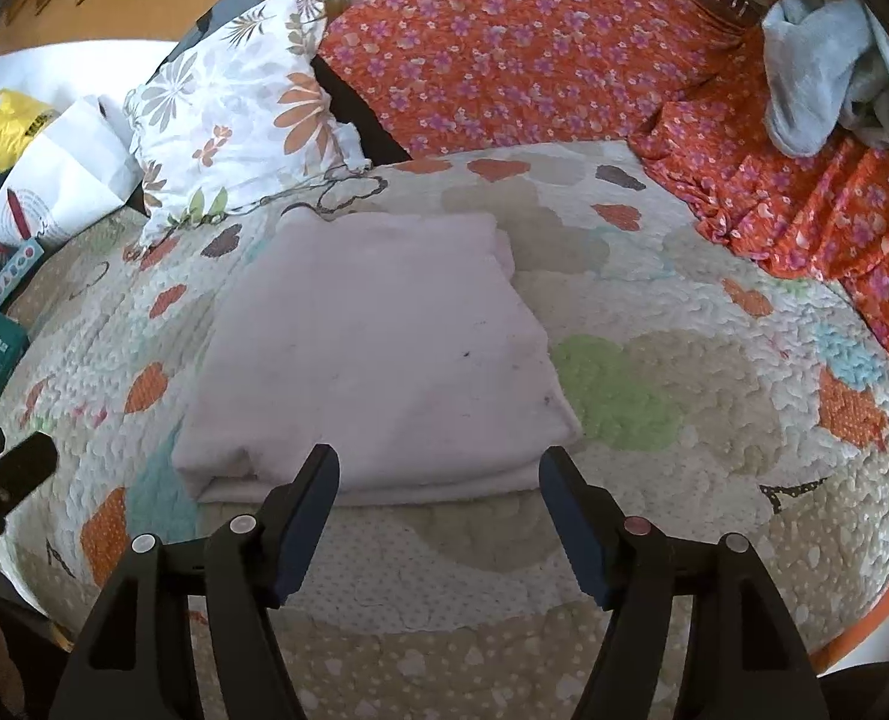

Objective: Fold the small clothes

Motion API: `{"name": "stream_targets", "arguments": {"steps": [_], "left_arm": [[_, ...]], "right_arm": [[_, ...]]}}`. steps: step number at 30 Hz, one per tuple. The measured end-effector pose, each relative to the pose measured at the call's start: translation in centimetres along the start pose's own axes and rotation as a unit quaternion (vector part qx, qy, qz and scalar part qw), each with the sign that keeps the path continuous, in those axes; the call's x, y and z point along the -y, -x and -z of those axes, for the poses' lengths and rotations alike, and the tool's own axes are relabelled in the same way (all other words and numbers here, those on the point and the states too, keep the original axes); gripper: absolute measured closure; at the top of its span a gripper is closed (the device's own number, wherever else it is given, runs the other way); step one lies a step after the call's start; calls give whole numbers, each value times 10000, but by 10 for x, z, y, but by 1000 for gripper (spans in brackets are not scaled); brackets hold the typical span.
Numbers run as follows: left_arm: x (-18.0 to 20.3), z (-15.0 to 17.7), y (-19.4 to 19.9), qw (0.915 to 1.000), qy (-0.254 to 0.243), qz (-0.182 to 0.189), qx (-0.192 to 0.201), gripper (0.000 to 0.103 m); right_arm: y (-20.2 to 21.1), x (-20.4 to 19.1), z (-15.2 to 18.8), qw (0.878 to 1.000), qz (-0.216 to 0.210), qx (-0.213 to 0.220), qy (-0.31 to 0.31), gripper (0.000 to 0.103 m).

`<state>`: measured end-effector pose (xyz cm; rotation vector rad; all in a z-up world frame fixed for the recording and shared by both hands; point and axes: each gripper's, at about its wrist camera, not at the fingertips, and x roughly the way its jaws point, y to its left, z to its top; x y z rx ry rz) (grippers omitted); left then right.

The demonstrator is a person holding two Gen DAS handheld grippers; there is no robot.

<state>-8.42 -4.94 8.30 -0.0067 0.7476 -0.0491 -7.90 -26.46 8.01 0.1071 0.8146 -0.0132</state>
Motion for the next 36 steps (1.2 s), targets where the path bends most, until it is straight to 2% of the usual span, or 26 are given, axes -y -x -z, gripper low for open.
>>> {"name": "stream_targets", "arguments": {"steps": [7, 23, 36], "left_arm": [[-7, 5, -22, 9986, 24, -306, -431, 0], [-15, 12, -43, 9942, 227, -223, -1027, 0], [-16, 18, -51, 9917, 281, -145, -1250, 0]], "right_arm": [[-10, 4, 1, 9996, -140, -177, -160, 26], [-19, -5, 3, 9996, -118, -239, -56, 23], [-23, -17, 9, 9992, -114, -342, 150, 22]]}}
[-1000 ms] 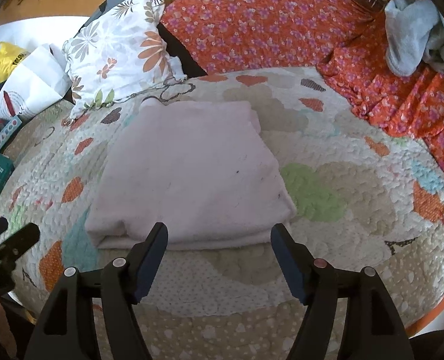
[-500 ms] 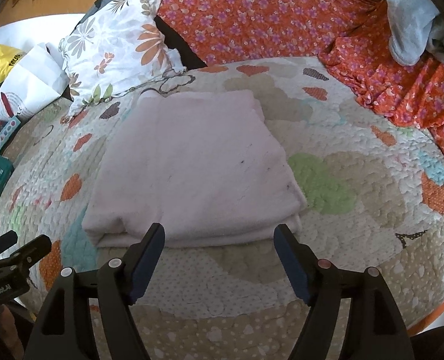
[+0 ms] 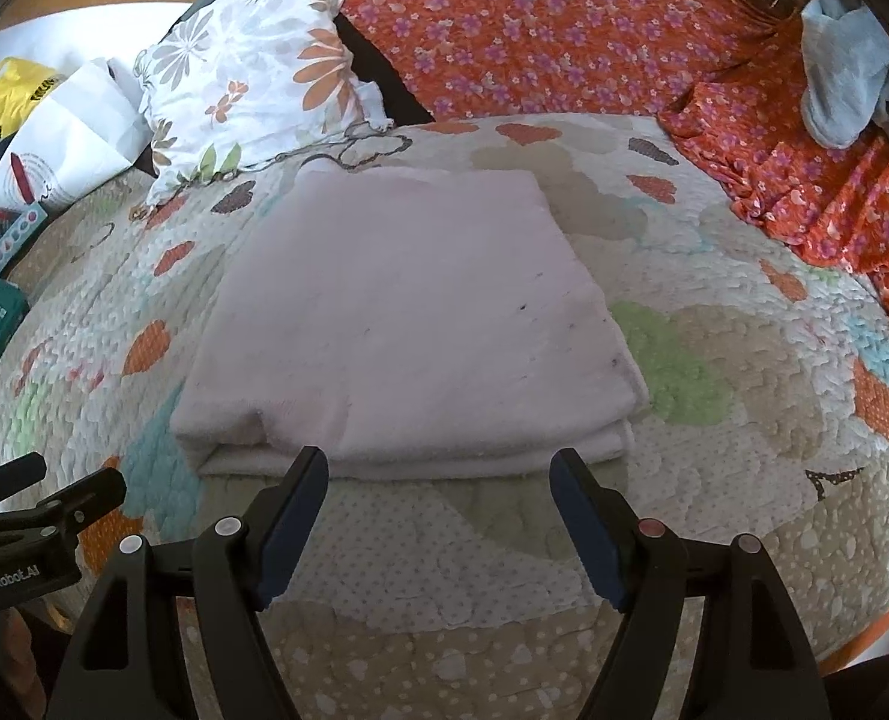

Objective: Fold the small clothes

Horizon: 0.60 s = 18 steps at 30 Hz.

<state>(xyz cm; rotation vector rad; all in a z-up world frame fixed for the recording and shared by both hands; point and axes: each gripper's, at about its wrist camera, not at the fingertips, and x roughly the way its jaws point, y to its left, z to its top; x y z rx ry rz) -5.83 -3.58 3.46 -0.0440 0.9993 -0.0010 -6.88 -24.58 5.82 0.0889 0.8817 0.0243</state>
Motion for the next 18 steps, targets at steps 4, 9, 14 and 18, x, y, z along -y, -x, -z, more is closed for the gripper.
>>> {"name": "stream_targets", "arguments": {"steps": [4, 9, 14, 18], "left_arm": [[0, 2, -3, 10000, 24, 34, -72, 0], [-1, 3, -5, 9998, 78, 120, -146, 0], [-2, 4, -5, 9998, 96, 116, -129, 0], [-2, 4, -4, 9998, 110, 121, -121, 0]], "right_arm": [[-1, -3, 1, 10000, 13, -17, 59, 21], [-1, -4, 2, 9999, 19, -21, 108, 21], [-1, -5, 3, 9999, 28, -26, 110, 20], [-2, -4, 3, 9999, 40, -30, 120, 20]]}}
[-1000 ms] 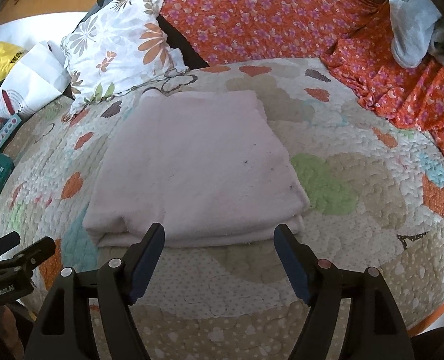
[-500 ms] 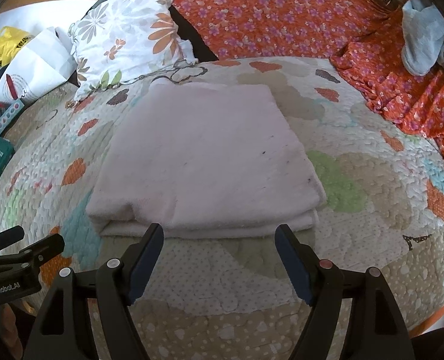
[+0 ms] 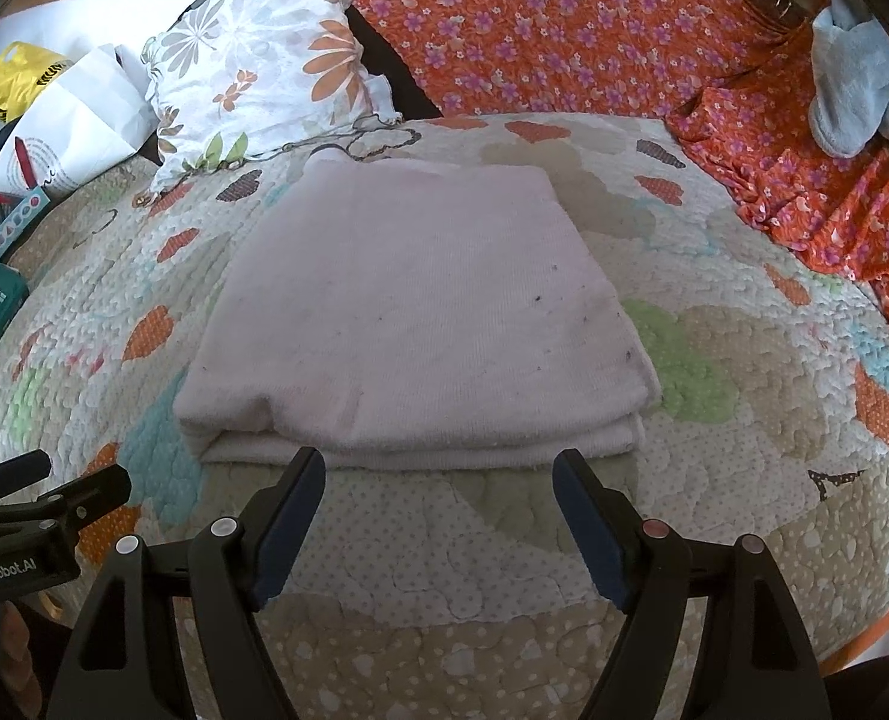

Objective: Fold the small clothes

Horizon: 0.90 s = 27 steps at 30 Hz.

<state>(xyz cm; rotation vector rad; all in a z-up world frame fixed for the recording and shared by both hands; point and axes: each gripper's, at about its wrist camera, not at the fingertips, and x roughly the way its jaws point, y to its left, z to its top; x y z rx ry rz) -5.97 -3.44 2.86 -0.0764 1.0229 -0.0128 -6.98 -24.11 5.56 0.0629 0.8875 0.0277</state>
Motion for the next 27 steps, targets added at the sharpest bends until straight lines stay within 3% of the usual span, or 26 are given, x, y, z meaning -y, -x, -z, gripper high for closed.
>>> {"name": "stream_targets", "arguments": {"steps": [27], "left_arm": [[2, 0, 1, 10000, 44, 55, -29, 0]], "right_arm": [[0, -1, 1, 10000, -4, 3, 7, 19]]}}
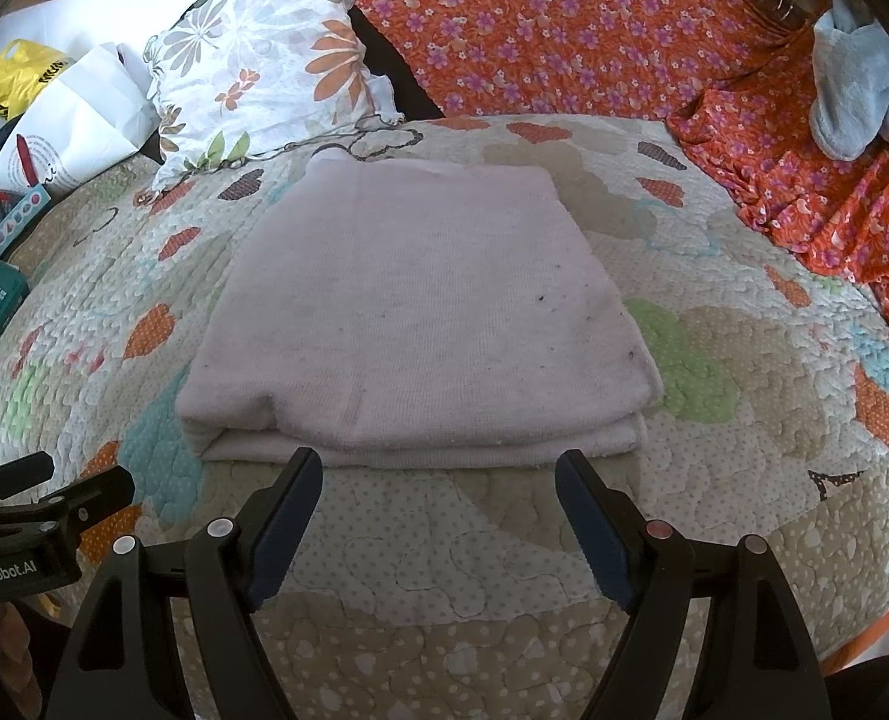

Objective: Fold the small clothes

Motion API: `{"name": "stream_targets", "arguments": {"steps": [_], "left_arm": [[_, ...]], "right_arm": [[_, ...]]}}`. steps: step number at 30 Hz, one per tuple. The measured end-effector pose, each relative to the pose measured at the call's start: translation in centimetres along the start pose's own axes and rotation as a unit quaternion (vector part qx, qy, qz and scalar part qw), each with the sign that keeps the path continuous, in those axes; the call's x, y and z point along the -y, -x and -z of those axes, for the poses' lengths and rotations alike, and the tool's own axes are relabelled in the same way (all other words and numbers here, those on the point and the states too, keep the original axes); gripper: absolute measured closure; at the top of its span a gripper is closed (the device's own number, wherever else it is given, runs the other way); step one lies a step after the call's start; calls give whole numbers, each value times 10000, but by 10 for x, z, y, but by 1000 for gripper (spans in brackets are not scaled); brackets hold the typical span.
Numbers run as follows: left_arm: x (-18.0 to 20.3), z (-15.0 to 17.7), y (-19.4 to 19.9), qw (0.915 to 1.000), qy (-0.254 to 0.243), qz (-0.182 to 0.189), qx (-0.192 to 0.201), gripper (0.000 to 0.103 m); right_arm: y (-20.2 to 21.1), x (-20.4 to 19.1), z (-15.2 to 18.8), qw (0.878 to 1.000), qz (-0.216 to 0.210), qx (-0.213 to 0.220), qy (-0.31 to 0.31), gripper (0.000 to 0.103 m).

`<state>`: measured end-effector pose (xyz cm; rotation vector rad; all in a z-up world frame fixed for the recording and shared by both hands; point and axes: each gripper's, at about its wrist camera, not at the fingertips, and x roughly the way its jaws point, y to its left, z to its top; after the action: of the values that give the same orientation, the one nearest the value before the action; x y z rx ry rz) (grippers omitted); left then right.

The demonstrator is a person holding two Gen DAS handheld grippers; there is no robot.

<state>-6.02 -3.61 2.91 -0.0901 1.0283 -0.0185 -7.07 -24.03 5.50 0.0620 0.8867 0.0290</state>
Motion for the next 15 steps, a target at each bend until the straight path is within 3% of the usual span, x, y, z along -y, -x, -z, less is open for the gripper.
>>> {"name": "stream_targets", "arguments": {"steps": [15], "left_arm": [[-2, 4, -3, 10000, 55, 23, -45, 0]], "right_arm": [[4, 0, -2, 10000, 28, 70, 11, 18]]}}
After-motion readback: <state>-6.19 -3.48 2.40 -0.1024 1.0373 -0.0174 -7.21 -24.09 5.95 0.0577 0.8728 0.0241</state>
